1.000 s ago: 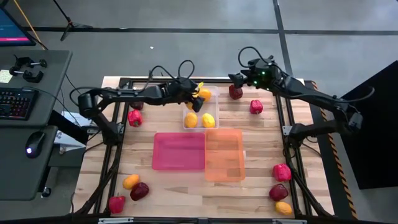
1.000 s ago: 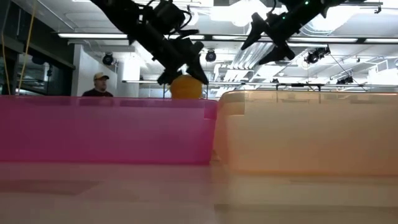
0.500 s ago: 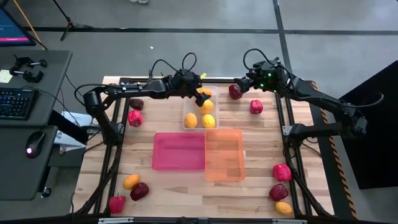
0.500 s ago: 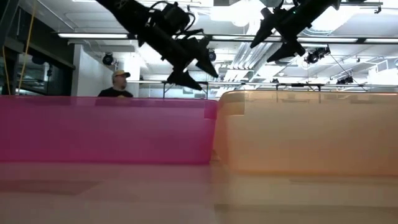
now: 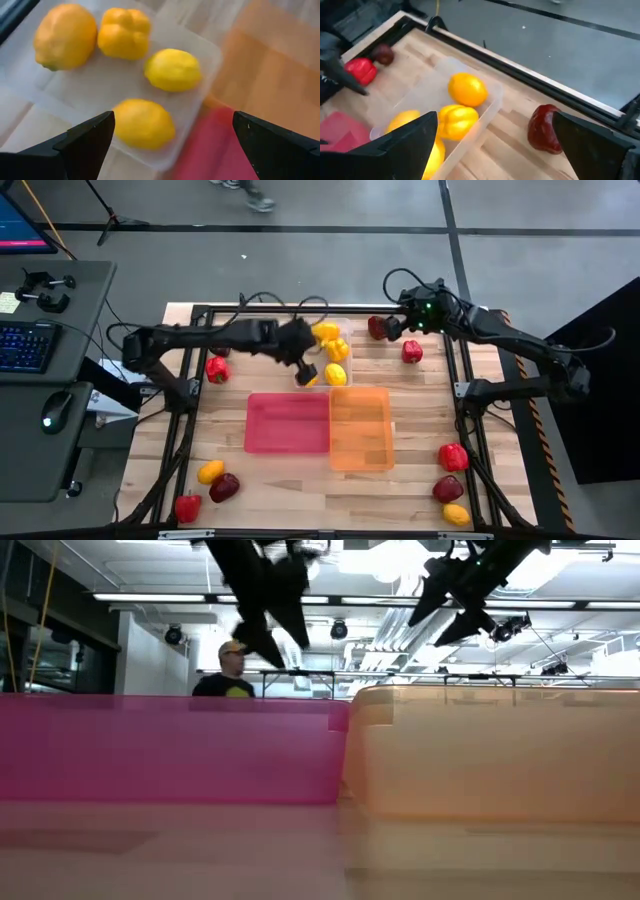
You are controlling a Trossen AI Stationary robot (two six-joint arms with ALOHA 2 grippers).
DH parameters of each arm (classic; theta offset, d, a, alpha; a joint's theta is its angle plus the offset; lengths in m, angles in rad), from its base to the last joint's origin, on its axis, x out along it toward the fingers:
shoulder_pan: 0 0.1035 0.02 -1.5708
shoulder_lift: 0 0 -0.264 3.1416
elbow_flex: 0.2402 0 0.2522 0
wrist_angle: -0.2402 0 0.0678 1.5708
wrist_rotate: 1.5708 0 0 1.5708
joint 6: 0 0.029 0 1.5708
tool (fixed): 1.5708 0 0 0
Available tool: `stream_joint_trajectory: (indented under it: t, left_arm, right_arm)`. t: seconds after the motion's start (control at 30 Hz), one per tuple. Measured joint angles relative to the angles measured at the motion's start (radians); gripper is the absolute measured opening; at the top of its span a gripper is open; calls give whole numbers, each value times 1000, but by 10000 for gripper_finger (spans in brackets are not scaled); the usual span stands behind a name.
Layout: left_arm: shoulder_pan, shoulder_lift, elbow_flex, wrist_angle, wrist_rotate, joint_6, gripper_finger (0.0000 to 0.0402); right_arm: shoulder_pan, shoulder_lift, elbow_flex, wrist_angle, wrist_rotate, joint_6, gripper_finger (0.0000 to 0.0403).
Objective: Sort produce into baskets
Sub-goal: Put the lemon into the white bin
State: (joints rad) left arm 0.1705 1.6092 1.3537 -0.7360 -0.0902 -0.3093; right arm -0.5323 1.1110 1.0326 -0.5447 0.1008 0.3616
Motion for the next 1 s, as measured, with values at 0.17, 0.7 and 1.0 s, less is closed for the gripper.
stream_joint_trajectory:
  t: [0.17, 0.7, 1.0]
  left_arm:
    - [-216, -103, 0, -96, -172, -123, 390]
    - [-885, -219, -55, -726, -130, -1027, 390]
    - [-1100, -216, -357, -305, 82, -1149, 390]
  right_arm:
    - [53, 0, 0, 2, -5, -51, 383]
    - [291, 0, 0, 44, -99, 12, 383]
    - [434, 0, 0, 48, 0, 191, 383]
